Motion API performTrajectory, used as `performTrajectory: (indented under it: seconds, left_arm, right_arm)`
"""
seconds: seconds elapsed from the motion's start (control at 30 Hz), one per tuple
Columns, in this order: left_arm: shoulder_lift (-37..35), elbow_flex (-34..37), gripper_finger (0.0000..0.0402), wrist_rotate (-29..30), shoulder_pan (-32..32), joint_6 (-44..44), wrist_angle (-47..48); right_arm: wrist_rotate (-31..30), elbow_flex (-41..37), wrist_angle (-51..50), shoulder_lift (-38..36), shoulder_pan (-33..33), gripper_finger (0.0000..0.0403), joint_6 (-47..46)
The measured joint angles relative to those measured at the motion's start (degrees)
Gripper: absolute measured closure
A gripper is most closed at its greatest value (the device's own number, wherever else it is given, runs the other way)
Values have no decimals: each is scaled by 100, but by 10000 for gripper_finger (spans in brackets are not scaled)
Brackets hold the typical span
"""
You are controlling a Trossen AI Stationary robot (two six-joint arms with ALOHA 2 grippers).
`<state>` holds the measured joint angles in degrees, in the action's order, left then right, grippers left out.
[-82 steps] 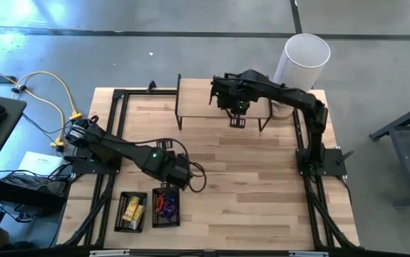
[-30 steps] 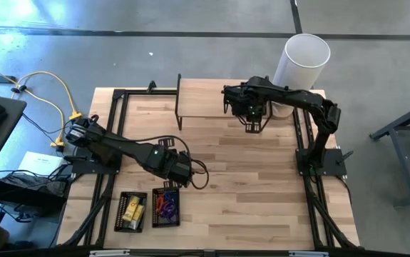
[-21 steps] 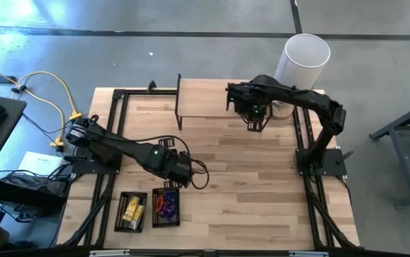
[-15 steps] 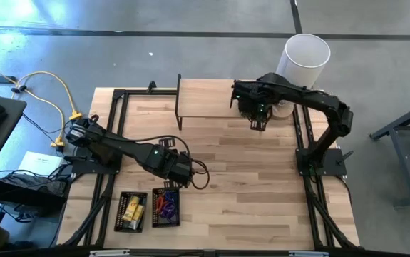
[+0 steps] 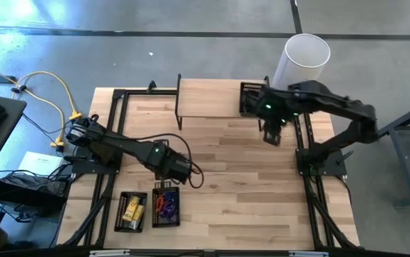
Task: Pick & Place Office Desk Supplies
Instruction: Put the right black basket with the spring key chains on the shelf
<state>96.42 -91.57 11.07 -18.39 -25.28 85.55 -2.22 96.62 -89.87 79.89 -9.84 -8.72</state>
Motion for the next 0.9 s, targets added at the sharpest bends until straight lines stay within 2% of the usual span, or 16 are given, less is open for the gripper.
performTrajectory:
  seconds: [0.13,0.2,0.23,0.3,0.53,0.7,0.9]
  left_arm:
    - [0,0,252,-657,-63,-170,52]
    - [0,0,252,-1016,-159,-302,55]
    - [0,0,252,-1187,-219,-356,55]
    - [0,0,252,-1391,-376,-610,51]
    - [0,0,252,-1398,-1051,-2399,-228]
    - [0,0,252,-1299,-1525,-3144,-1152]
    - [0,0,252,-751,-2155,-3569,-2309]
  right_arm:
    - [1929,5,261,-368,567,266,-1073]
    - [2447,7,554,-490,919,266,-1440]
    - [2499,7,711,-507,1177,266,-1594]
    - [2323,7,957,-560,1711,266,-1898]
    - [616,7,1228,-511,3347,266,-2444]
    - [16,-2,1349,-299,4102,266,-2510]
    - [-677,-2,1599,31,4715,266,-2687]
